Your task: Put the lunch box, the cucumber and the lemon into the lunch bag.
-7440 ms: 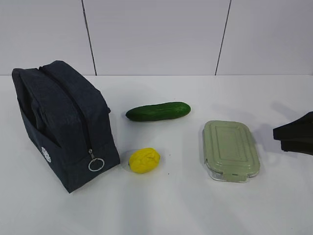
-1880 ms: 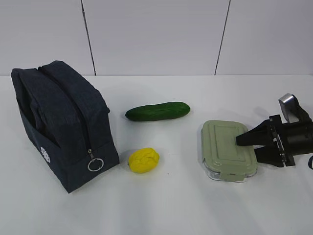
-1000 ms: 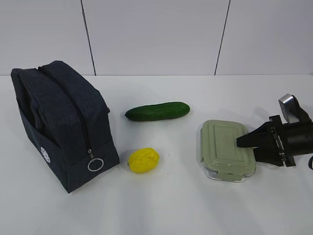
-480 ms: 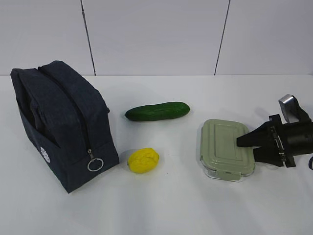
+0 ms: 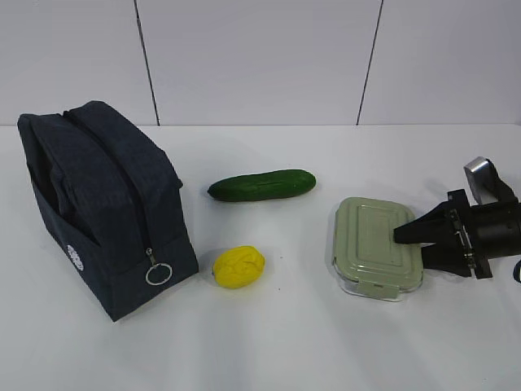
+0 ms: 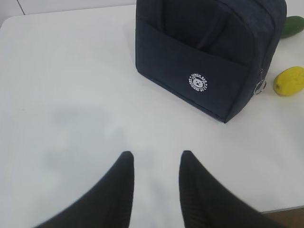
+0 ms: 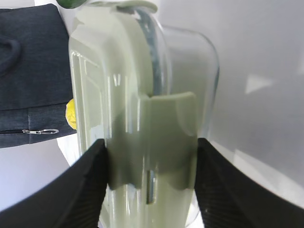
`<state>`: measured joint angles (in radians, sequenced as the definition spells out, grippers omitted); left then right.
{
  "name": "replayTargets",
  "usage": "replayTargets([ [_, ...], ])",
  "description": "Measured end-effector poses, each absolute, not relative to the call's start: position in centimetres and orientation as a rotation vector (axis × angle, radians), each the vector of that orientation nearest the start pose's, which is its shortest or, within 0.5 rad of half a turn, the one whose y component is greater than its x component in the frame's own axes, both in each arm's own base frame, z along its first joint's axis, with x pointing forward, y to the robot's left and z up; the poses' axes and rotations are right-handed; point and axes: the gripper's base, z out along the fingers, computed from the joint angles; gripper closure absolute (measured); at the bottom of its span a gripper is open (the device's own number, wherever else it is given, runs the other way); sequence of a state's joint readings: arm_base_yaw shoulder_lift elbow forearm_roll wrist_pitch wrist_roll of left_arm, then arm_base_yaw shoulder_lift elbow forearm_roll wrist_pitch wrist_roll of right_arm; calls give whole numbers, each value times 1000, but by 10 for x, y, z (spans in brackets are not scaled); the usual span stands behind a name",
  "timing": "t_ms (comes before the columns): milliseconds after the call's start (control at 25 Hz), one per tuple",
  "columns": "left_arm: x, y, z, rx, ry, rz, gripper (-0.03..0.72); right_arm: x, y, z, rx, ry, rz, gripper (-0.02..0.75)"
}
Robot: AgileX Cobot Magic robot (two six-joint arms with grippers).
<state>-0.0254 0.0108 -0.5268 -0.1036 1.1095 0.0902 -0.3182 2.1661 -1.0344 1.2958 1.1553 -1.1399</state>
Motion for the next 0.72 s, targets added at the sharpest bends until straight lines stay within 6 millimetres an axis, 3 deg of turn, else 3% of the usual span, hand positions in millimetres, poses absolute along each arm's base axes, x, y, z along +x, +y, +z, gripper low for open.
replayTargets([
  [720, -9, -8, 281, 129, 2070, -85, 449, 342, -28, 86, 194, 2507, 1464, 319],
])
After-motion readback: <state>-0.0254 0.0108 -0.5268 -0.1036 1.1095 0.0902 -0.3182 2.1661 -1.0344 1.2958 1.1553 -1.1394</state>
